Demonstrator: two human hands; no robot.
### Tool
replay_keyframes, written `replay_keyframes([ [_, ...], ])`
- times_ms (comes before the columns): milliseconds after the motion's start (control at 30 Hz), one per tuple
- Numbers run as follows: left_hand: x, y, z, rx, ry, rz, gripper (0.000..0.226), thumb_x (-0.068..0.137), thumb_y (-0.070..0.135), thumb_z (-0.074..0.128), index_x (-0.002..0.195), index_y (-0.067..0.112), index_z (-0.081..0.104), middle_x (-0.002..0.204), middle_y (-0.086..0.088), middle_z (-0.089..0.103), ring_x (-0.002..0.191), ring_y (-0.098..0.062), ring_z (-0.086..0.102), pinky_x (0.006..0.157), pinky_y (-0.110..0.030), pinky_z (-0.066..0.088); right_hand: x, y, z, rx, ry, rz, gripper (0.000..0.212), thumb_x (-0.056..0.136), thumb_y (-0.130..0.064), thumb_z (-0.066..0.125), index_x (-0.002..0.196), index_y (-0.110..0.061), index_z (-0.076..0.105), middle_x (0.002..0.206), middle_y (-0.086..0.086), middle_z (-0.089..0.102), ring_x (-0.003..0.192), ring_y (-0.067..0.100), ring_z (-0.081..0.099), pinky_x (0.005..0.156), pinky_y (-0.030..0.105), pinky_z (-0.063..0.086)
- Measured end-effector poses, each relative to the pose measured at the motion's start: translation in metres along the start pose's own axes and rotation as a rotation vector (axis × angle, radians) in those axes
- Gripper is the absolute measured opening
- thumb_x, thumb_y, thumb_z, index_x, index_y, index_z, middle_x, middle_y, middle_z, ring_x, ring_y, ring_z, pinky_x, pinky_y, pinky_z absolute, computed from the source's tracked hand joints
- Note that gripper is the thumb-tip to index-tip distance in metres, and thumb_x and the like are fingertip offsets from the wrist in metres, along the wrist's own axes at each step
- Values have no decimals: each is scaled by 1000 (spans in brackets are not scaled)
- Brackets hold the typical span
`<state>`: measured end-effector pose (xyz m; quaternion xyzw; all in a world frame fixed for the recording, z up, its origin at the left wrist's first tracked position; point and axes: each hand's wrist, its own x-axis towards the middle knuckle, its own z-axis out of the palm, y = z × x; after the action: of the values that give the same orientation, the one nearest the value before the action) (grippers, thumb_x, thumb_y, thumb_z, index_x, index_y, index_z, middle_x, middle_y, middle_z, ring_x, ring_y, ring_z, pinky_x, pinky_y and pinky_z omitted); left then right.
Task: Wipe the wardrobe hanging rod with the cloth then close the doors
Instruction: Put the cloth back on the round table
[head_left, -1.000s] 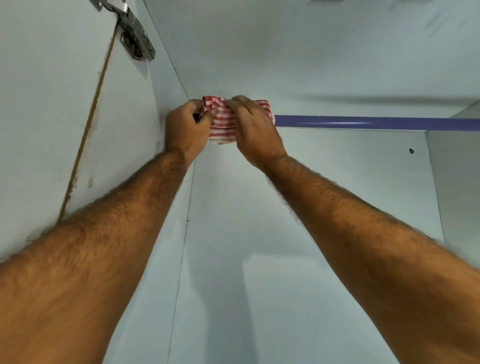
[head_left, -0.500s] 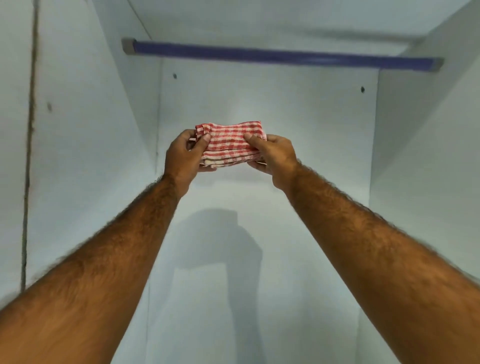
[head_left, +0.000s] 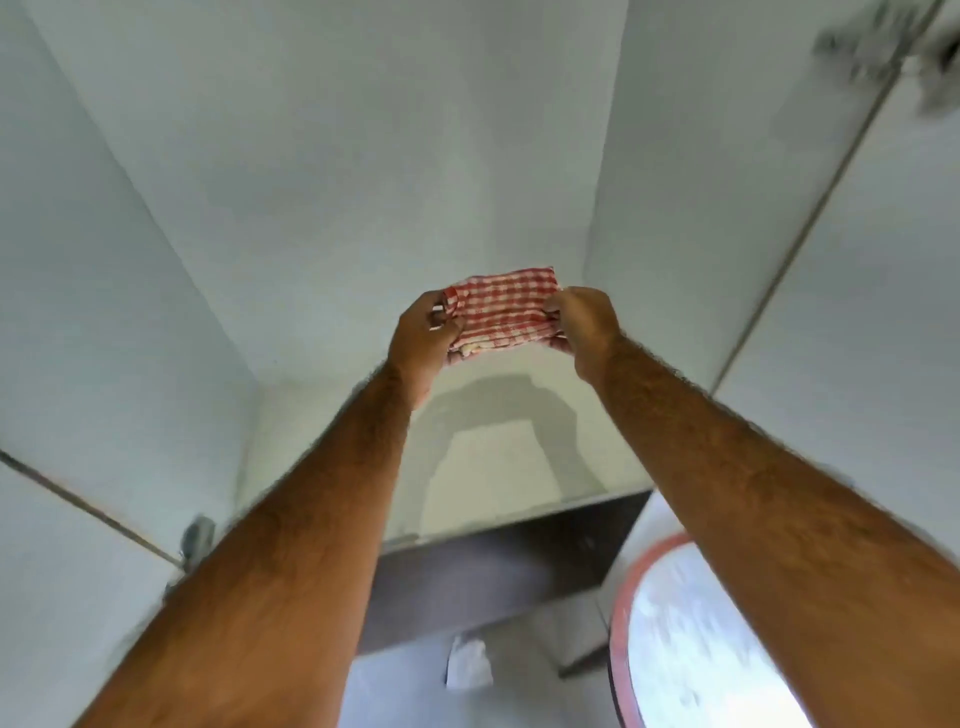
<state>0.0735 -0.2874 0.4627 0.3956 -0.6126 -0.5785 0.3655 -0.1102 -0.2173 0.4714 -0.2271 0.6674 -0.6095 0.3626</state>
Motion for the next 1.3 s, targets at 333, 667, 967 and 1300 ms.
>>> replay_keyframes([
  [333, -102, -243, 120, 81, -376, -348, 36, 100, -7, 56, 132, 9, 60, 99, -1, 69, 84, -10, 70, 63, -24, 64, -92, 296, -147, -90, 291, 397, 12, 103, -14, 57, 109, -10, 66, 117, 14, 70, 99, 29, 72, 98, 48, 63],
  [667, -208, -458, 251, 229, -613, -584, 39, 100, -1, 55, 138, 8, 59, 129, -17, 69, 113, -34, 72, 90, -51, 64, -163, 520, -273, -285, 527, 674, 13, 90, -2, 65, 91, -10, 74, 88, 12, 72, 84, 29, 70, 95, 58, 62],
  [967, -240, -565, 332, 490, -735, -553, 45, 102, 2, 54, 144, 15, 53, 133, -12, 67, 121, -34, 67, 102, -52, 57, -173, 610, -329, -388, 565, 696, 48, 95, -19, 68, 141, -9, 62, 135, 14, 71, 123, 30, 66, 116, 45, 50],
  [1300, -241, -441, 263, 1021, -669, 38, 70, 106, 36, 51, 162, 5, 23, 169, -15, 29, 155, -32, 29, 127, -44, 29, -185, 515, -276, -1485, -160, 20, 73, 111, -42, 39, 166, -4, 9, 177, 15, 8, 165, 30, 5, 136, 46, 14],
])
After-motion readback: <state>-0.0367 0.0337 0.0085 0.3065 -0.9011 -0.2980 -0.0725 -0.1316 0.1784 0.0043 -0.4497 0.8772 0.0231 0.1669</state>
